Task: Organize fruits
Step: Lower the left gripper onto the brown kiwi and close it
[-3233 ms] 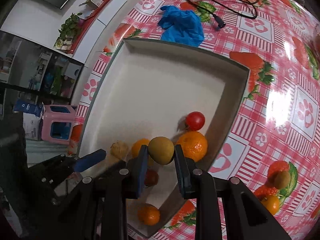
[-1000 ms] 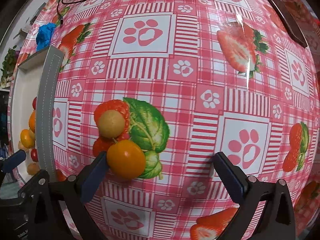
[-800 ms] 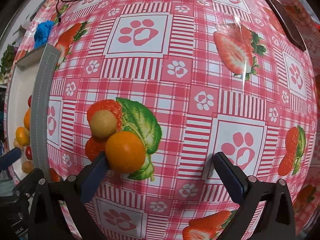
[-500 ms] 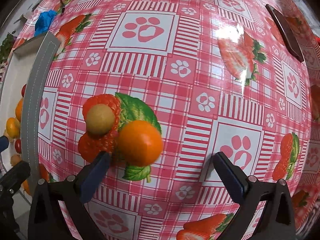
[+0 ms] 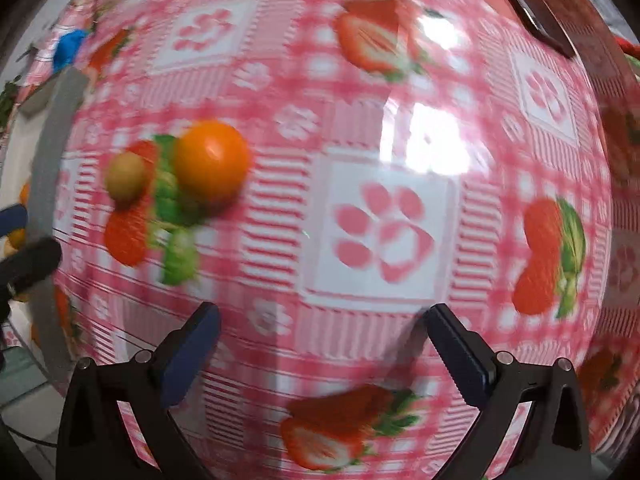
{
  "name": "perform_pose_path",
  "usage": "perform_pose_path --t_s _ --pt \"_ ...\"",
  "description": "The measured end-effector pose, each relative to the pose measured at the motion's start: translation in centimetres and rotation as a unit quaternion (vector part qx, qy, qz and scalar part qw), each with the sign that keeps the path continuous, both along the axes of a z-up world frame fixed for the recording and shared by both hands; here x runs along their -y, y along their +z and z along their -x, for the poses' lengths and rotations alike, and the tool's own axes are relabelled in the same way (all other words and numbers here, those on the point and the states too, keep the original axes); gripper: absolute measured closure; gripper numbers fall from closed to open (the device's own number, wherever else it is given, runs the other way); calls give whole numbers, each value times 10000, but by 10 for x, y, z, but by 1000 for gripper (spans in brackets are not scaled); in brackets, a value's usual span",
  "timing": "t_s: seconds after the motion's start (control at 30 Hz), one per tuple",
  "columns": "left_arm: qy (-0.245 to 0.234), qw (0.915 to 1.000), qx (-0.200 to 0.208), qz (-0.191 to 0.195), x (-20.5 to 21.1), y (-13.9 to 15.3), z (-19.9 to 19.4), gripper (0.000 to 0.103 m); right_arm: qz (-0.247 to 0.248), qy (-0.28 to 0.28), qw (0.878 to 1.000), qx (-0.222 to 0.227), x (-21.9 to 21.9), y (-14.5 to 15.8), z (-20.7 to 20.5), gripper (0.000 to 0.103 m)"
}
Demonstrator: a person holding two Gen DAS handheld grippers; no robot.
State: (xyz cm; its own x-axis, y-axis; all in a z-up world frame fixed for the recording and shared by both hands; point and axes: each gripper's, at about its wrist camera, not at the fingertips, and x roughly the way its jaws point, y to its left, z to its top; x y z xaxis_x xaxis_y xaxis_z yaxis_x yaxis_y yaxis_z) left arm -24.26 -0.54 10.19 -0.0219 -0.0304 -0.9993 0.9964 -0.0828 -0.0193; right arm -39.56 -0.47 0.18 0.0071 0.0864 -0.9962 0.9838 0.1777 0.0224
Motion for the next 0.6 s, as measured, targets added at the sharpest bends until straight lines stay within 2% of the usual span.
perform_pose_path --t_s 0.27,0.43,0.5,0.53,0.6 --pt "-102 9999 2 98 33 -19 30 23 160 -28 9999 6 -11 -3 15 0" --pt "-118 9998 153 78 47 -37 45 24 278 9 9996 23 -9 6 7 0" --pt "-66 9998 206 -16 49 -47 49 37 316 24 9995 28 -9 10 3 0" --pt "-52 9997 249 8 50 -48 50 37 332 29 9994 31 -10 10 4 0" --pt "-122 9995 264 110 50 -47 51 47 362 37 9993 36 -12 10 5 0"
